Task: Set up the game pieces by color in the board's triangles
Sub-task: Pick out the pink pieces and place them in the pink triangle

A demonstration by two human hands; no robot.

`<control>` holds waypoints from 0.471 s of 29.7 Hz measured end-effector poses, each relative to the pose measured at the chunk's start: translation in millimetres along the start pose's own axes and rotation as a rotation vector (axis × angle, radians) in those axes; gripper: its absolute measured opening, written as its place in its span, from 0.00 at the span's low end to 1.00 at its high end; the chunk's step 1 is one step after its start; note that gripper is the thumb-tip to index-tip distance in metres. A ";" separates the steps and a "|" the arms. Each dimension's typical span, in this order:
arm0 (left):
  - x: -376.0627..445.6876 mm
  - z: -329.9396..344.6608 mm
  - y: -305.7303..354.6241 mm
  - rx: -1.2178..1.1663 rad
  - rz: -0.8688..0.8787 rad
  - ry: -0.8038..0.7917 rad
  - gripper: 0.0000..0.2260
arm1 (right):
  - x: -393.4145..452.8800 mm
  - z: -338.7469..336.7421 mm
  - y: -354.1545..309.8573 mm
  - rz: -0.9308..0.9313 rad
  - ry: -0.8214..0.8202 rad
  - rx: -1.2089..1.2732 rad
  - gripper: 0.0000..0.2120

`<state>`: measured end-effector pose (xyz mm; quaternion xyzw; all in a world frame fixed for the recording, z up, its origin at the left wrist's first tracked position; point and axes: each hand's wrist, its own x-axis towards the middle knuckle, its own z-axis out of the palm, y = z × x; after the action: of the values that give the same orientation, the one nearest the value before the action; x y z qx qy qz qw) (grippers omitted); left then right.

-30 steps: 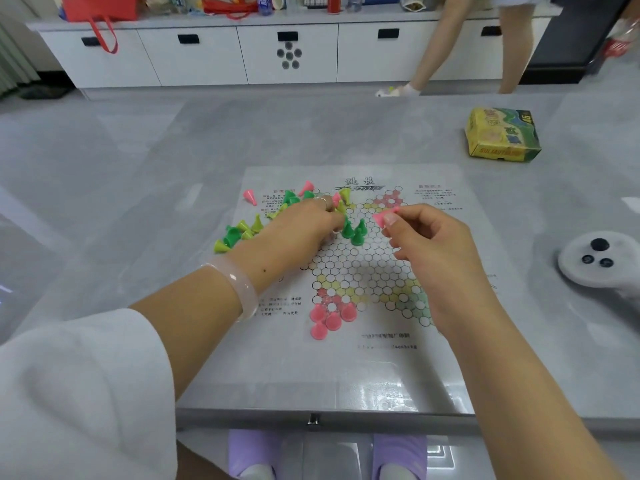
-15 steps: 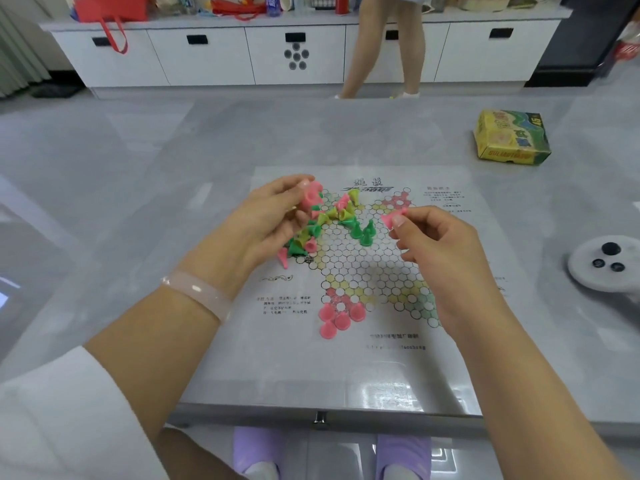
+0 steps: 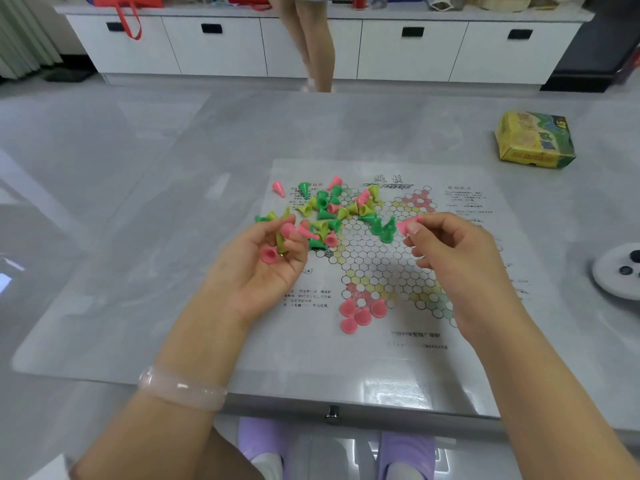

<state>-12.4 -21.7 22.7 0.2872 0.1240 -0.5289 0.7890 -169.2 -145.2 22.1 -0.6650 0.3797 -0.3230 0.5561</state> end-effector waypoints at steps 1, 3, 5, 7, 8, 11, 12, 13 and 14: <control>-0.8 -0.3 0.7 -0.023 0.004 -0.011 0.08 | 0.0 -0.5 0.7 -0.004 -0.001 -0.009 0.03; -3.4 0.0 2.1 -0.028 0.007 -0.027 0.04 | 0.2 -1.8 1.4 -0.018 -0.006 -0.032 0.03; -3.3 -0.2 3.9 -0.016 0.015 -0.025 0.01 | 1.1 -3.3 2.3 -0.035 -0.035 -0.076 0.04; -2.4 -0.8 6.3 -0.029 0.030 0.004 0.03 | 1.4 -2.9 3.5 -0.064 -0.096 -0.162 0.05; -1.9 -0.9 7.6 -0.036 0.040 0.026 0.03 | 1.2 -2.0 4.4 -0.087 -0.124 -0.219 0.05; -0.7 -0.8 10.2 -0.058 0.051 0.050 0.05 | 0.4 1.9 7.6 -0.159 -0.195 -0.374 0.05; 0.0 -1.0 10.9 -0.061 0.052 0.053 0.05 | -0.2 3.8 7.9 -0.174 -0.231 -0.420 0.05; 1.3 -1.6 11.9 -0.060 0.057 0.061 0.05 | -0.4 5.7 8.6 -0.188 -0.274 -0.475 0.05; 2.5 -2.4 12.9 -0.052 0.067 0.076 0.05 | -0.9 7.9 8.8 -0.202 -0.320 -0.531 0.04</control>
<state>0.5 -18.6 23.7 0.2906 0.1577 -0.4876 0.8081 -164.2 -141.3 12.0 -0.8635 0.2907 -0.1577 0.3809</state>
